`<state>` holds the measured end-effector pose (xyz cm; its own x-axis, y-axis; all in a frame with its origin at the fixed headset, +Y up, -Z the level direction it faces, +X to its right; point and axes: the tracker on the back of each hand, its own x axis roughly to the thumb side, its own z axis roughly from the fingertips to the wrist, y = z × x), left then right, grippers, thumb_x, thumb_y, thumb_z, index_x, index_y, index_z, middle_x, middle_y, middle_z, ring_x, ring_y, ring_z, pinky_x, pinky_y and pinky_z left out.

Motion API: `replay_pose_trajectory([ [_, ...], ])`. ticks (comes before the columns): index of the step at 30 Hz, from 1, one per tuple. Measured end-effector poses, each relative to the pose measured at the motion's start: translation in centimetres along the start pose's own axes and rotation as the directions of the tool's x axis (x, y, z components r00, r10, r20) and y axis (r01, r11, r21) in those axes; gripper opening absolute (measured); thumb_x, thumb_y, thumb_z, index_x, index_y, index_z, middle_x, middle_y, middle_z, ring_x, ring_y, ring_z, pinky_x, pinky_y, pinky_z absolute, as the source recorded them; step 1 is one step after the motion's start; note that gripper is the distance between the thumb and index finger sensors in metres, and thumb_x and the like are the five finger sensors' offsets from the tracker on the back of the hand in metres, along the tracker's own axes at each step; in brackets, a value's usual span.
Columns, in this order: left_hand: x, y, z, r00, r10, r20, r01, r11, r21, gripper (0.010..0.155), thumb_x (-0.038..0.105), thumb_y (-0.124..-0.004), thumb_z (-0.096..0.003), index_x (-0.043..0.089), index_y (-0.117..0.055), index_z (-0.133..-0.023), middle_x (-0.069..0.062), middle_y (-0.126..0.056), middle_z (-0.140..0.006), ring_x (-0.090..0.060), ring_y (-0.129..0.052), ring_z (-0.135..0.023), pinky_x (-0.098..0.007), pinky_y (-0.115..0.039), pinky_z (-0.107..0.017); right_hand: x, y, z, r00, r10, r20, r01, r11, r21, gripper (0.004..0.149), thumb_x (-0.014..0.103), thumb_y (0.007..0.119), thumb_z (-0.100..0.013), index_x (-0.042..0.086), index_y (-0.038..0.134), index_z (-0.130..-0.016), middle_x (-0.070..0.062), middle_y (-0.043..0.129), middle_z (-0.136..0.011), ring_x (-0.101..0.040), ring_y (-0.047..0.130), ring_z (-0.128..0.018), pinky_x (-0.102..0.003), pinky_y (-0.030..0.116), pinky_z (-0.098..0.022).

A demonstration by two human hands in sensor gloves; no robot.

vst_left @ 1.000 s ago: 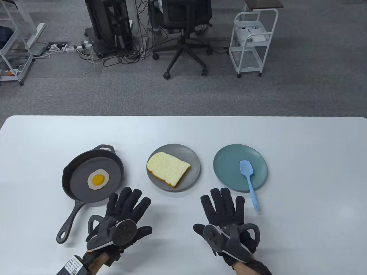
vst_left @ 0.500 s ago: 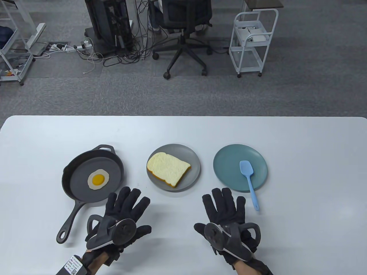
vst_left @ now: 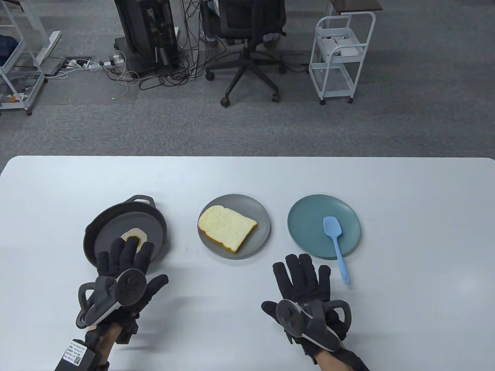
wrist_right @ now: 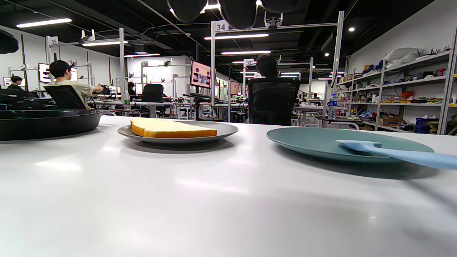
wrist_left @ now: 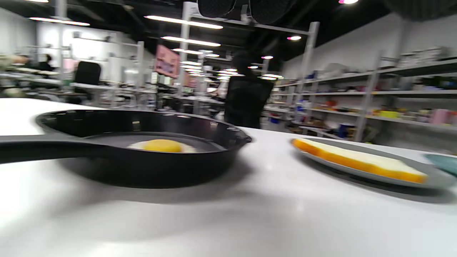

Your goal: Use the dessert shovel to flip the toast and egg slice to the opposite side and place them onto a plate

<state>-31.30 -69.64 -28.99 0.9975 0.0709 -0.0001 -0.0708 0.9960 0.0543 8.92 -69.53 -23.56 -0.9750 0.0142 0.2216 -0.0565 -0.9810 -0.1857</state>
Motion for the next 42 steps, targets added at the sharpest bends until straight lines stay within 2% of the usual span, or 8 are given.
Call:
replay_pose_trajectory([
  [6,-4.1,-1.0,-1.0,0.981,0.0,-0.195,-0.022,0.993,-0.113,0.101,0.077,-0.057,-0.0349,0.023,-0.028,-0.115,-0.014,-0.027,-0.126,-0.048,-0.023,-0.115,-0.063,-0.022,-0.081,0.0,0.0,0.0,1.0,0.002,-0.004,-0.002,1.0,0.001,0.093,0.074,0.059,-0.037,0.022,0.041,-0.112,-0.015,0.043,-0.128,-0.044,0.038,-0.116,-0.073,0.033,-0.076],
  [9,-5.7,-1.7,-1.3,0.957,-0.014,-0.289,-0.073,0.956,-0.286,0.105,0.077,-0.059,-0.0346,0.02,-0.021,-0.114,-0.015,-0.017,-0.125,-0.048,-0.014,-0.113,-0.06,-0.017,-0.08,-0.1,0.1,0.0,1.0,0.0,-0.008,0.0,1.0,0.006,0.093,0.074,0.059,-0.037,0.022,0.041,-0.112,-0.015,0.043,-0.127,-0.044,0.038,-0.115,-0.073,0.033,-0.076],
  [10,-6.2,-1.8,-1.3,0.95,-0.008,-0.311,-0.09,0.95,-0.299,0.106,0.077,-0.06,-0.0344,0.02,-0.02,-0.114,-0.015,-0.016,-0.124,-0.048,-0.014,-0.113,-0.06,-0.018,-0.08,-0.1,0.1,0.0,1.0,0.0,-0.011,0.0,1.0,0.01,0.093,0.074,0.059,-0.037,0.022,0.041,-0.112,-0.015,0.043,-0.127,-0.044,0.038,-0.115,-0.073,0.033,-0.076],
  [18,-7.6,-3.8,-1.8,0.908,-0.07,-0.414,-0.124,0.897,-0.424,0.108,0.075,-0.067,-0.0341,0.015,-0.023,-0.113,-0.017,-0.026,-0.123,-0.048,-0.035,-0.113,-0.058,-0.035,-0.082,-0.1,0.2,-0.1,1.0,-0.001,-0.009,0.001,1.0,0.018,0.093,0.074,0.059,-0.037,0.022,0.041,-0.112,-0.015,0.043,-0.128,-0.044,0.038,-0.115,-0.073,0.033,-0.076],
  [25,-8.2,-4.6,-2.2,0.849,-0.085,-0.522,-0.132,0.921,-0.365,0.099,0.067,-0.074,-0.0347,0.012,-0.039,-0.109,-0.016,-0.057,-0.11,-0.039,-0.079,-0.092,-0.053,-0.064,-0.073,-0.2,0.2,-0.1,1.0,-0.002,-0.012,0.002,1.0,0.019,0.093,0.074,0.059,-0.037,0.022,0.041,-0.112,-0.015,0.043,-0.127,-0.044,0.038,-0.115,-0.072,0.034,-0.076],
  [29,-8.4,-5.1,-2.3,0.818,-0.143,-0.557,-0.116,0.908,-0.403,0.094,0.066,-0.076,-0.0349,0.013,-0.046,-0.106,-0.013,-0.066,-0.104,-0.034,-0.087,-0.083,-0.051,-0.069,-0.069,-0.2,0.2,-0.1,1.0,-0.003,-0.012,0.003,1.0,0.02,0.093,0.074,0.059,-0.037,0.022,0.041,-0.112,-0.015,0.043,-0.127,-0.044,0.038,-0.115,-0.072,0.034,-0.076],
  [36,-8.3,-5.7,-2.7,0.805,-0.191,-0.561,-0.028,0.934,-0.357,0.057,0.057,-0.078,-0.0389,0.027,-0.076,-0.088,0.001,-0.092,-0.074,-0.023,-0.1,-0.052,-0.046,-0.08,-0.057,-0.1,0.2,-0.2,1.0,0.001,-0.01,-0.001,1.0,0.026,0.093,0.074,0.059,-0.037,0.021,0.041,-0.112,-0.015,0.043,-0.127,-0.044,0.038,-0.115,-0.072,0.035,-0.076],
  [42,-8.8,-5.9,-2.6,0.805,-0.085,-0.588,-0.102,0.955,-0.278,0.043,0.05,-0.082,-0.0391,0.029,-0.085,-0.077,0.008,-0.1,-0.049,-0.016,-0.102,-0.024,-0.04,-0.089,-0.04,-0.1,0.2,-0.1,1.0,0.002,-0.013,-0.002,1.0,0.028,0.093,0.073,0.06,-0.038,0.021,0.042,-0.112,-0.015,0.044,-0.127,-0.044,0.038,-0.115,-0.072,0.035,-0.076],
])
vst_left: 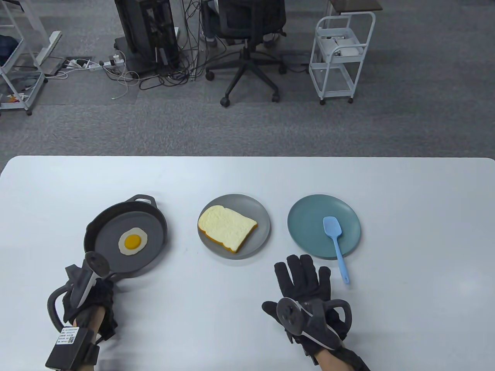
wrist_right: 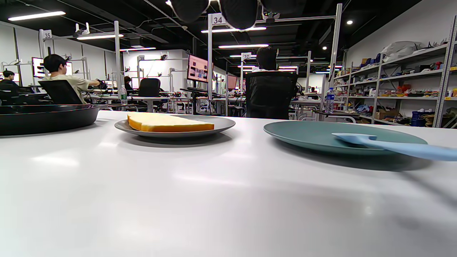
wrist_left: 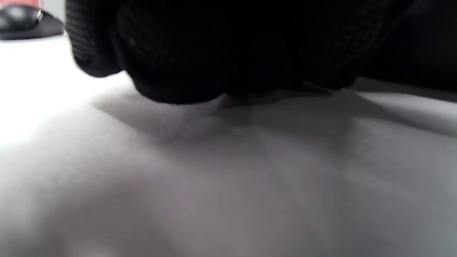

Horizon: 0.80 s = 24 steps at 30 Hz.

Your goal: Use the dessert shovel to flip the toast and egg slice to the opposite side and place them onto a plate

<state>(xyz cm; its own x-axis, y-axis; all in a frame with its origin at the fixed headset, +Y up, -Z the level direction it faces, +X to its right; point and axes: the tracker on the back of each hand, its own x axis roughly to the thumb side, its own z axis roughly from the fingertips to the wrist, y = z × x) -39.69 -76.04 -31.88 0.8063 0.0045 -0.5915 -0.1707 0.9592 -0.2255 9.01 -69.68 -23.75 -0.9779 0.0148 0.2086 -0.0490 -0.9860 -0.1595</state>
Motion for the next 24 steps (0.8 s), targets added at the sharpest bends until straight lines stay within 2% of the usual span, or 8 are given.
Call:
replay_pose_trajectory([
  [3,-0.4,0.0,-0.1,0.996,0.093,0.016,-0.093,0.995,-0.027,0.042,0.05,-0.083,-0.0391,0.03,-0.086,-0.076,0.009,-0.101,-0.041,-0.013,-0.099,-0.014,-0.038,-0.089,-0.033,0.0,0.0,0.0,1.0,0.002,0.0,-0.002,1.0,-0.001,0.093,0.073,0.06,-0.038,0.021,0.042,-0.112,-0.015,0.044,-0.127,-0.044,0.038,-0.115,-0.072,0.035,-0.076],
  [5,-0.3,0.0,0.1,0.994,0.1,0.034,-0.099,0.994,-0.037,0.044,0.049,-0.081,-0.0398,0.029,-0.085,-0.078,0.01,-0.101,-0.042,-0.013,-0.098,-0.014,-0.038,-0.089,-0.032,0.0,0.0,0.0,1.0,0.003,-0.001,-0.003,1.0,-0.002,0.093,0.073,0.06,-0.038,0.021,0.042,-0.112,-0.016,0.044,-0.127,-0.044,0.038,-0.115,-0.072,0.035,-0.076],
  [13,1.0,1.4,1.6,0.985,0.107,0.133,-0.117,0.991,0.071,0.043,0.051,-0.081,-0.039,0.029,-0.087,-0.076,0.01,-0.101,-0.04,-0.012,-0.097,-0.012,-0.037,-0.089,-0.031,-0.2,-0.1,0.0,1.0,-0.007,-0.01,0.007,1.0,-0.009,0.093,0.073,0.06,-0.038,0.021,0.042,-0.112,-0.016,0.044,-0.127,-0.044,0.038,-0.115,-0.072,0.034,-0.076],
  [18,2.1,2.4,3.4,0.961,0.148,0.233,-0.177,0.978,0.11,0.044,0.052,-0.081,-0.038,0.029,-0.089,-0.075,0.01,-0.101,-0.037,-0.012,-0.097,-0.009,-0.037,-0.089,-0.028,-0.7,-0.3,0.0,0.999,-0.025,-0.033,0.024,1.0,-0.017,0.093,0.073,0.06,-0.038,0.021,0.042,-0.112,-0.015,0.043,-0.127,-0.045,0.038,-0.115,-0.073,0.034,-0.076],
  [24,4.0,3.2,6.4,0.913,0.082,0.399,-0.152,0.977,0.147,0.045,0.052,-0.082,-0.0373,0.029,-0.089,-0.075,0.01,-0.102,-0.038,-0.012,-0.098,-0.011,-0.037,-0.089,-0.03,-0.8,-0.4,0.0,0.999,-0.03,-0.041,0.029,0.999,-0.029,0.092,0.073,0.06,-0.038,0.021,0.042,-0.112,-0.016,0.043,-0.128,-0.045,0.037,-0.115,-0.073,0.033,-0.076],
])
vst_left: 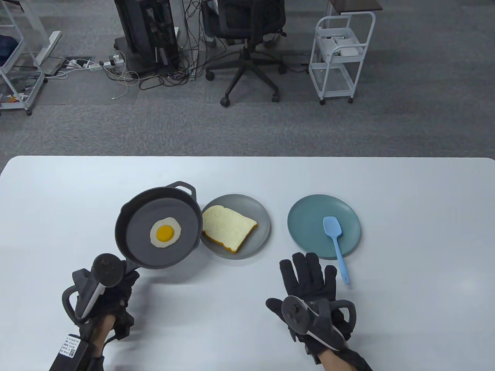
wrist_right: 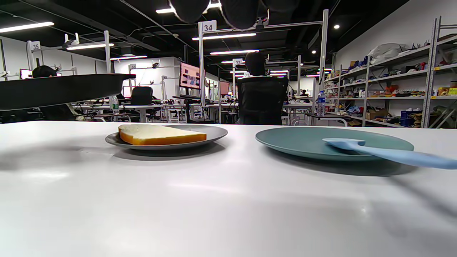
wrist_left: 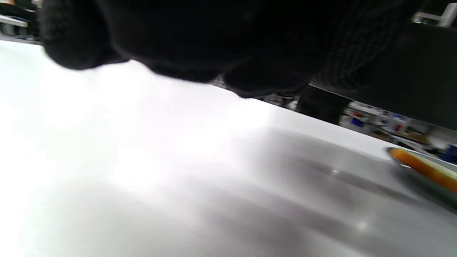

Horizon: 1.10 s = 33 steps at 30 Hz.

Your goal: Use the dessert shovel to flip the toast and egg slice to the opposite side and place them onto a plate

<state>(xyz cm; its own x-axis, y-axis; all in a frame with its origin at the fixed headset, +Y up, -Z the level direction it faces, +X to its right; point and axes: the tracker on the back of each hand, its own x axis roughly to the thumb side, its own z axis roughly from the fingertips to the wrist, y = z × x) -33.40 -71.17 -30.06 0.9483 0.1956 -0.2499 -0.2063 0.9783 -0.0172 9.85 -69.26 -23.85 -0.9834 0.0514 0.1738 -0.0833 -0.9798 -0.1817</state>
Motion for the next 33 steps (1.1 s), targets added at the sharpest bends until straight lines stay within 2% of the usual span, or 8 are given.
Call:
replay_pose_trajectory([
  [6,4.2,0.2,2.5,0.963,-0.021,0.27,0.032,0.999,-0.035,0.045,0.052,-0.083,-0.0366,0.03,-0.09,-0.075,0.011,-0.102,-0.04,-0.014,-0.1,-0.015,-0.038,-0.089,-0.032,-0.6,-0.3,0.1,1.0,-0.021,-0.023,0.02,1.0,-0.021,0.093,0.072,0.06,-0.038,0.021,0.042,-0.112,-0.016,0.042,-0.128,-0.045,0.036,-0.116,-0.073,0.032,-0.076],
  [16,8.1,-2.6,4.4,0.839,-0.134,0.528,0.216,0.972,-0.096,0.045,0.052,-0.083,-0.0354,0.032,-0.09,-0.074,0.011,-0.102,-0.041,-0.015,-0.102,-0.02,-0.039,-0.089,-0.037,-0.8,-0.2,0.1,0.999,-0.03,-0.024,0.03,1.0,-0.006,0.093,0.073,0.06,-0.038,0.02,0.041,-0.112,-0.016,0.042,-0.127,-0.045,0.037,-0.115,-0.073,0.033,-0.076],
  [19,8.6,-3.7,4.4,0.808,-0.132,0.574,0.252,0.959,-0.134,0.044,0.052,-0.083,-0.0352,0.032,-0.089,-0.074,0.011,-0.102,-0.041,-0.015,-0.102,-0.021,-0.04,-0.089,-0.037,-0.8,-0.2,0.1,0.999,-0.03,-0.023,0.03,1.0,-0.001,0.093,0.073,0.06,-0.038,0.02,0.041,-0.112,-0.016,0.042,-0.127,-0.045,0.037,-0.115,-0.073,0.033,-0.076],
  [25,8.9,-5.2,4.0,0.78,-0.196,0.595,0.339,0.931,-0.138,0.043,0.053,-0.082,-0.0343,0.035,-0.089,-0.072,0.012,-0.102,-0.041,-0.015,-0.102,-0.021,-0.039,-0.089,-0.038,-0.7,-0.3,0.1,0.999,-0.031,-0.019,0.031,1.0,-0.002,0.093,0.073,0.059,-0.038,0.02,0.041,-0.112,-0.016,0.042,-0.127,-0.045,0.037,-0.115,-0.073,0.033,-0.076],
  [28,8.6,-5.9,3.3,0.781,-0.121,0.612,0.312,0.925,-0.216,0.043,0.053,-0.082,-0.0342,0.035,-0.088,-0.073,0.01,-0.102,-0.044,-0.016,-0.102,-0.024,-0.04,-0.088,-0.04,-0.6,-0.2,0.1,0.999,-0.031,-0.016,0.031,1.0,-0.001,0.093,0.073,0.06,-0.038,0.02,0.041,-0.112,-0.016,0.043,-0.127,-0.045,0.037,-0.115,-0.073,0.033,-0.076],
  [33,8.5,-6.5,2.8,0.771,-0.207,0.603,0.368,0.917,-0.156,0.043,0.053,-0.081,-0.0342,0.038,-0.086,-0.074,0.008,-0.101,-0.056,-0.02,-0.104,-0.037,-0.043,-0.085,-0.05,-0.6,-0.2,0.1,0.999,-0.033,-0.012,0.033,0.999,0.0,0.093,0.073,0.06,-0.038,0.02,0.041,-0.112,-0.016,0.043,-0.127,-0.045,0.038,-0.115,-0.073,0.033,-0.076],
])
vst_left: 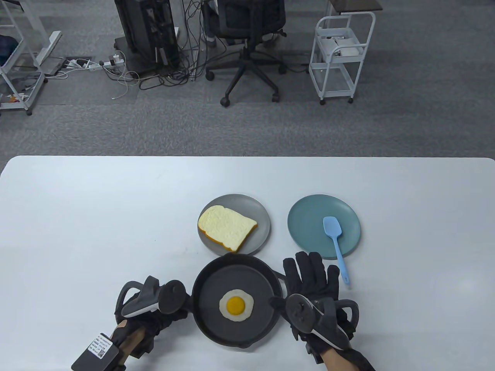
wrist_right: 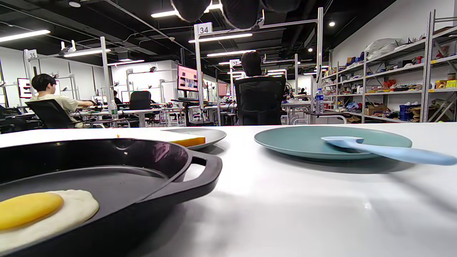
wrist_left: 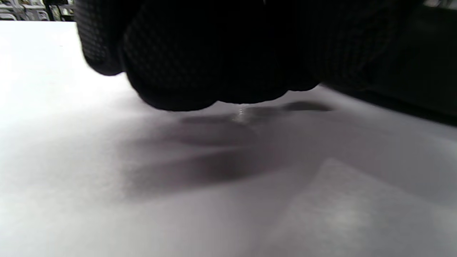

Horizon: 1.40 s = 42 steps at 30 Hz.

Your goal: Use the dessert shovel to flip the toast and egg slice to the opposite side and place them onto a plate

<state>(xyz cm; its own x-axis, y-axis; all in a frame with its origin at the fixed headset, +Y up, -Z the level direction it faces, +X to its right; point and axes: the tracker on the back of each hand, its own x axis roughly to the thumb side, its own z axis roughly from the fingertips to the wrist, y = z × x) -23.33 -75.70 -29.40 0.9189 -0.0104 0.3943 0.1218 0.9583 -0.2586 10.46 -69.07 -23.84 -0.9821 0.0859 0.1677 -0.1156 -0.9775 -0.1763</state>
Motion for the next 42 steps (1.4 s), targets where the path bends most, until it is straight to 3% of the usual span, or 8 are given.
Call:
replay_pose_trajectory([
  [9,0.3,-0.3,-0.2,0.995,-0.099,-0.03,0.099,0.995,0.006,0.045,0.056,-0.079,-0.0339,0.041,-0.084,-0.076,0.006,-0.098,-0.066,-0.021,-0.103,-0.049,-0.045,-0.081,-0.057,0.1,0.0,0.0,1.0,0.005,0.006,-0.005,1.0,0.008,0.093,0.073,0.059,-0.038,0.02,0.041,-0.112,-0.016,0.043,-0.127,-0.045,0.038,-0.115,-0.073,0.033,-0.076],
  [14,0.4,-0.2,-0.1,0.99,-0.133,-0.038,0.132,0.99,-0.042,0.064,0.064,-0.075,-0.0319,0.035,-0.075,-0.088,0.005,-0.093,-0.078,-0.024,-0.1,-0.061,-0.047,-0.077,-0.064,0.2,0.1,0.0,1.0,0.008,0.007,-0.009,1.0,0.021,0.093,0.073,0.059,-0.038,0.02,0.041,-0.112,-0.016,0.043,-0.127,-0.045,0.038,-0.115,-0.073,0.033,-0.076],
  [18,-0.5,0.4,0.6,0.997,-0.079,-0.023,0.078,0.994,-0.074,0.078,0.069,-0.071,-0.0297,0.03,-0.067,-0.098,0.0,-0.083,-0.095,-0.029,-0.096,-0.078,-0.051,-0.072,-0.069,0.2,0.2,0.0,1.0,0.007,0.005,-0.007,1.0,0.026,0.093,0.073,0.059,-0.038,0.02,0.041,-0.112,-0.016,0.043,-0.127,-0.045,0.037,-0.115,-0.073,0.033,-0.076],
  [23,-3.2,2.0,2.1,0.991,0.041,-0.129,-0.04,0.999,0.009,0.083,0.071,-0.069,-0.0279,0.03,-0.067,-0.1,-0.002,-0.081,-0.103,-0.033,-0.091,-0.09,-0.054,-0.068,-0.071,0.3,0.2,0.1,1.0,0.009,0.005,-0.009,0.999,0.038,0.093,0.073,0.059,-0.038,0.02,0.041,-0.112,-0.016,0.043,-0.127,-0.045,0.037,-0.115,-0.073,0.034,-0.076],
  [26,-4.7,2.8,3.0,0.979,0.129,-0.159,-0.109,0.986,0.129,0.093,0.074,-0.061,-0.0314,0.029,-0.043,-0.111,-0.01,-0.046,-0.121,-0.044,-0.063,-0.107,-0.061,-0.053,-0.078,0.3,0.3,0.1,1.0,0.008,0.006,-0.008,0.999,0.043,0.093,0.073,0.059,-0.038,0.019,0.041,-0.112,-0.016,0.043,-0.127,-0.045,0.037,-0.115,-0.073,0.034,-0.076],
  [32,-6.6,3.2,3.7,0.959,0.219,-0.182,-0.167,0.95,0.264,0.097,0.075,-0.054,-0.0339,0.031,-0.017,-0.112,-0.009,-0.015,-0.124,-0.048,-0.02,-0.115,-0.068,-0.025,-0.08,0.2,0.4,0.0,1.0,0.004,0.001,-0.004,0.998,0.056,0.093,0.073,0.059,-0.038,0.019,0.041,-0.112,-0.016,0.043,-0.127,-0.045,0.038,-0.115,-0.072,0.034,-0.076],
  [37,-7.9,2.7,3.4,0.946,0.238,-0.221,-0.175,0.946,0.272,0.098,0.075,-0.054,-0.034,0.031,-0.014,-0.111,-0.009,-0.012,-0.124,-0.048,-0.017,-0.115,-0.068,-0.023,-0.08,-0.6,1.2,-0.3,0.998,0.002,-0.07,0.004,0.996,0.084,0.093,0.073,0.06,-0.039,0.019,0.041,-0.112,-0.016,0.043,-0.127,-0.045,0.038,-0.115,-0.072,0.035,-0.076],
  [42,-8.6,2.2,3.0,0.94,0.245,-0.236,-0.188,0.952,0.239,0.097,0.075,-0.054,-0.034,0.03,-0.016,-0.112,-0.01,-0.015,-0.124,-0.048,-0.019,-0.114,-0.068,-0.024,-0.08,-2.7,1.3,-0.8,0.969,0.027,-0.246,-0.006,0.996,0.084,0.091,0.07,0.063,-0.04,0.017,0.041,-0.112,-0.017,0.043,-0.126,-0.045,0.039,-0.114,-0.072,0.036,-0.076],
])
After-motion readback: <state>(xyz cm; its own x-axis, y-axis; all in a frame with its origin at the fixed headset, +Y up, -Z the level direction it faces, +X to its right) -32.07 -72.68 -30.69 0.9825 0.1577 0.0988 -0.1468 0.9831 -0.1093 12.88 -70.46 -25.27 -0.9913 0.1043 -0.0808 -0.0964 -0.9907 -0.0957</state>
